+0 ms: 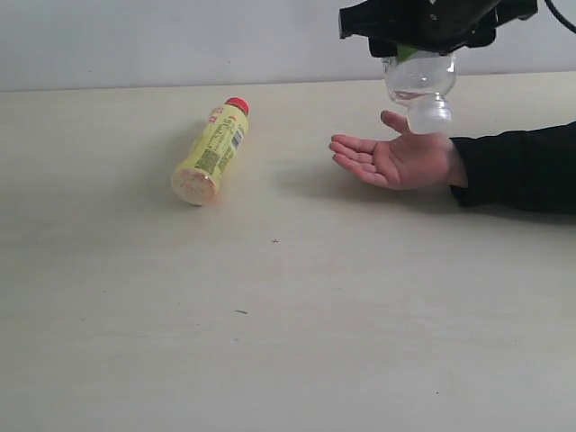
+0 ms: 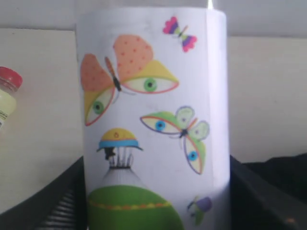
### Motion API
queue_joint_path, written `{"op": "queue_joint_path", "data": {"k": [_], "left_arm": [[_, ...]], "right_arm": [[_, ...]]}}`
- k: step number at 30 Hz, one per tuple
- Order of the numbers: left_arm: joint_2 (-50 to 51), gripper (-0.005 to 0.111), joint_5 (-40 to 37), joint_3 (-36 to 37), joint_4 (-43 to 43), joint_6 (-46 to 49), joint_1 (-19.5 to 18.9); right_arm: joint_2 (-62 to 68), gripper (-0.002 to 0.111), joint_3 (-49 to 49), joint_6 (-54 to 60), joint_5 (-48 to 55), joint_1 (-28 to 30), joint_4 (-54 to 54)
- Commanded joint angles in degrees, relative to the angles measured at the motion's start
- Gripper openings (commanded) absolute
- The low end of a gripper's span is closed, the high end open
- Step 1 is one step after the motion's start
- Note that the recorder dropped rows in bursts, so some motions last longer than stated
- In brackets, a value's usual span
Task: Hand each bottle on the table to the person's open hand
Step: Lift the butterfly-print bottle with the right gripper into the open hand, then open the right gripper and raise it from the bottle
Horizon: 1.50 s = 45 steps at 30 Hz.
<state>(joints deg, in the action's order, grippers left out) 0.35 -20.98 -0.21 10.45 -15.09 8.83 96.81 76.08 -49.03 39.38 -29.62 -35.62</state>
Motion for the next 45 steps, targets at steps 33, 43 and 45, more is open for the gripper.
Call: {"op": "queue_joint_path", "data": {"k": [33,43,45], "left_arm": [[-0.35,0.002,0.27,0.21,-0.02,0.08,0.27],[-0.35,0.002,0.27,0.21,-0.02,0.08,0.27],[-0.35,0.002,0.27,0.21,-0.02,0.08,0.27]], "right_arm": [[16.97,0.021,0.34,3.9,-9.52,3.8,-3.67],[17.17,0.08,0.34,3.9,-8.65,3.8,-3.78],[17.17,0.085,0.34,3.9,-8.65,3.8,-3.78]]}}
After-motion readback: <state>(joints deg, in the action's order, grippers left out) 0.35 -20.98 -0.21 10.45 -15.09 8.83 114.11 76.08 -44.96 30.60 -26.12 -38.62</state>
